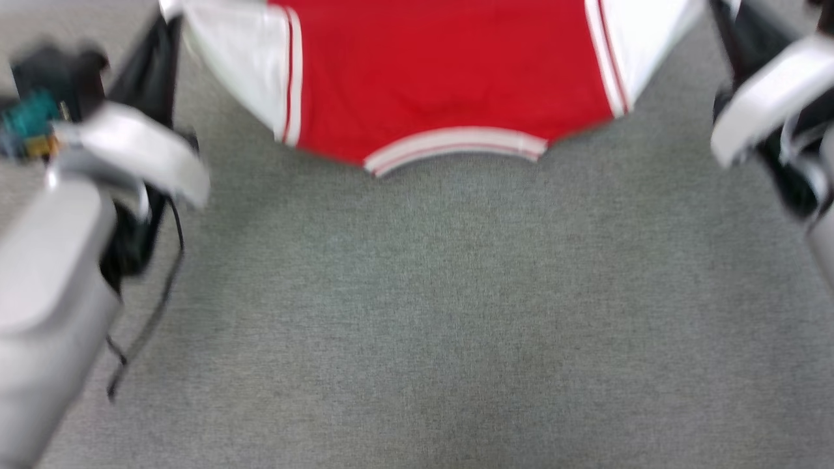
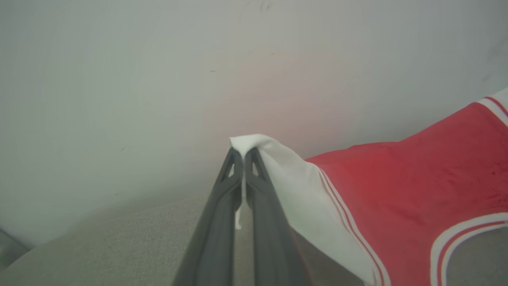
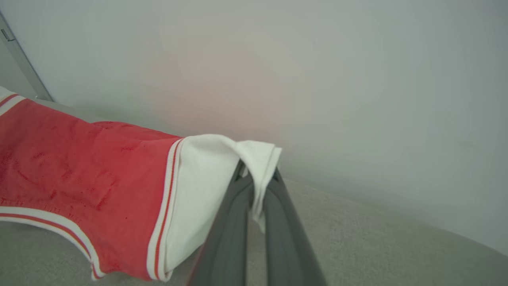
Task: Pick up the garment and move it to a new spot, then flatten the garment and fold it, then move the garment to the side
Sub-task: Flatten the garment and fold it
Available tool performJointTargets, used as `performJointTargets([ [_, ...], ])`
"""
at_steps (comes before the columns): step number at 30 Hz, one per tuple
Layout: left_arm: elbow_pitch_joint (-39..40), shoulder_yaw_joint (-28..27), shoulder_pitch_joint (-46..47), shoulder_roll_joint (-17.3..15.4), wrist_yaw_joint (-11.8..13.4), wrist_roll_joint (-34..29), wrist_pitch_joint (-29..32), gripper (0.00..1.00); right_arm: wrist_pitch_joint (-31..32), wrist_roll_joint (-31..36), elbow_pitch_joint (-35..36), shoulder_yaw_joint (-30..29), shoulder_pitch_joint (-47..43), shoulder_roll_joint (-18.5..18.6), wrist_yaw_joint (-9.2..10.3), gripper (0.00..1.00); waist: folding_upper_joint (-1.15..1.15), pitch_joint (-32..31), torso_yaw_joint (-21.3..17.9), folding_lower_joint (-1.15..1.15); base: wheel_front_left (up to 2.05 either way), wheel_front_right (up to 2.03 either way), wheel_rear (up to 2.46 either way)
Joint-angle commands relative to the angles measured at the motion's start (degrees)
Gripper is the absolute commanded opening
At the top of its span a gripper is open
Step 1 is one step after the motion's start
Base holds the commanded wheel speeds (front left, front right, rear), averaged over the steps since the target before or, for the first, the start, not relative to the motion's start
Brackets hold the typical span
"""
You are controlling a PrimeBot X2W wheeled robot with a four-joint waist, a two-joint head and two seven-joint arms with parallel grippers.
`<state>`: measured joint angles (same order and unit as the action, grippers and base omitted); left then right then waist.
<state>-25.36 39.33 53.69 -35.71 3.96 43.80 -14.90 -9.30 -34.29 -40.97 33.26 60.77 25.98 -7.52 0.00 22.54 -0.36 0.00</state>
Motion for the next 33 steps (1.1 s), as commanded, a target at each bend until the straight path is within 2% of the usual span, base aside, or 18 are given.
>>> performJointTargets([
  [1,2.3,-0.8,-4.5,-0.8,1.0,0.3,-0.4,0.0,-0.3,-0.1,1.0,-0.2,-4.0,0.7,0.06,0.0,0.0,-3.2,0.3,0.0,0.0,0.0,0.0],
  [8,9.9,-2.7,-24.4,-2.9,4.5,2.3,-0.4,0.0,0.8,1.0,7.1,-0.9,-21.7,3.5,0.06,0.0,0.0,-9.4,0.6,0.0,0.0,0.0,0.0],
  [15,14.2,-1.2,-37.9,-5.9,7.3,3.9,0.0,0.0,5.4,1.8,16.3,-6.2,-39.9,8.1,0.06,0.0,0.0,-13.7,1.2,0.0,0.0,0.0,0.0],
  [18,16.0,-0.9,-42.7,-7.1,8.6,5.3,0.5,0.0,8.5,2.2,20.9,-9.2,-47.5,9.3,0.06,0.0,0.0,-15.1,1.2,0.0,0.0,0.0,0.0],
  [25,18.4,0.4,-51.5,-10.0,9.8,7.6,1.8,0.0,18.4,1.6,31.6,-16.2,-65.3,10.4,0.06,0.0,0.0,-18.4,1.9,0.0,0.0,0.0,0.0],
  [33,19.5,1.8,-56.6,-10.8,10.4,9.0,2.4,0.0,30.2,-0.4,41.4,-23.5,-82.8,9.9,0.06,0.0,0.0,-19.8,2.6,0.0,0.0,0.0,0.0],
])
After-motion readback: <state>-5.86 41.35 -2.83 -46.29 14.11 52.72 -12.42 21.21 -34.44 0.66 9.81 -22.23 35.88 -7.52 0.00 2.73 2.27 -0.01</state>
